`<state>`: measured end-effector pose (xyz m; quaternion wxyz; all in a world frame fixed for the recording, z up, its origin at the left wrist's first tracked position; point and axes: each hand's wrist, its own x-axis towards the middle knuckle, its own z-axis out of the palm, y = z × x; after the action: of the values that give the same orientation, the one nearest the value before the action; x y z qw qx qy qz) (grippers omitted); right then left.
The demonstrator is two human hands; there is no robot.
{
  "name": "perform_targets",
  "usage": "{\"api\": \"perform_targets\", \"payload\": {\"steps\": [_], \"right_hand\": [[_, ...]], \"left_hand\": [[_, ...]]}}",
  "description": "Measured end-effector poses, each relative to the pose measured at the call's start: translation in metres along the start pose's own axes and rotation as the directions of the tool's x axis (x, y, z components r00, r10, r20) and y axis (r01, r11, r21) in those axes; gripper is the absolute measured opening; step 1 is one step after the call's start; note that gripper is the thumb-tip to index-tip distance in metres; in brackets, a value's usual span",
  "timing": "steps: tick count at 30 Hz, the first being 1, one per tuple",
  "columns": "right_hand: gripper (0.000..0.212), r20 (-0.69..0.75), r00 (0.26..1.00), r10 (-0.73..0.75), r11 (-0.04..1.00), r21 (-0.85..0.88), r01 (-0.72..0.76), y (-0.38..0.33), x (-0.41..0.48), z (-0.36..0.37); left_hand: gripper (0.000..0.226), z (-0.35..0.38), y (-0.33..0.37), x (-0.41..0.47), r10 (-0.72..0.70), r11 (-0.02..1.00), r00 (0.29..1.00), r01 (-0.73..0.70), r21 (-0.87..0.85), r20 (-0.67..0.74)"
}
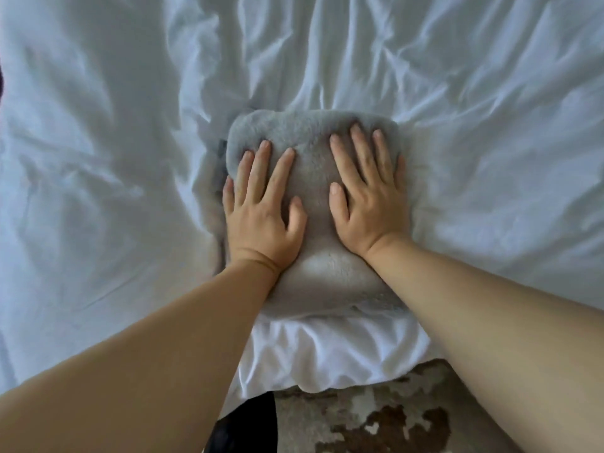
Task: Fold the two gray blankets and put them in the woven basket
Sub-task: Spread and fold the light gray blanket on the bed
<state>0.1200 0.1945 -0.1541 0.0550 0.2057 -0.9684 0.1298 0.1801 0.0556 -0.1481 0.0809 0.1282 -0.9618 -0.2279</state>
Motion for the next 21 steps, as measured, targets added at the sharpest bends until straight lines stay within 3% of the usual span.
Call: {"api": "perform_targets", "payload": {"steps": [6, 21], "right_hand": [[0.063, -0.106, 0.994, -0.025, 1.000, -0.017, 0.023, 0.010, 0.010, 0.041], [0.063, -0.040, 0.999, -0.027, 0.998, -0.055, 0.024, 0.013, 0.032, 0.047]], "left_hand": [[0.064, 0.050, -0.023, 0.013, 0.043, 0.999, 0.984, -0.037, 0.036, -0.170], [0.064, 0.052, -0.020, 0.034, -0.033, 0.999, 0.996, 0.033, -0.008, -0.081]]}}
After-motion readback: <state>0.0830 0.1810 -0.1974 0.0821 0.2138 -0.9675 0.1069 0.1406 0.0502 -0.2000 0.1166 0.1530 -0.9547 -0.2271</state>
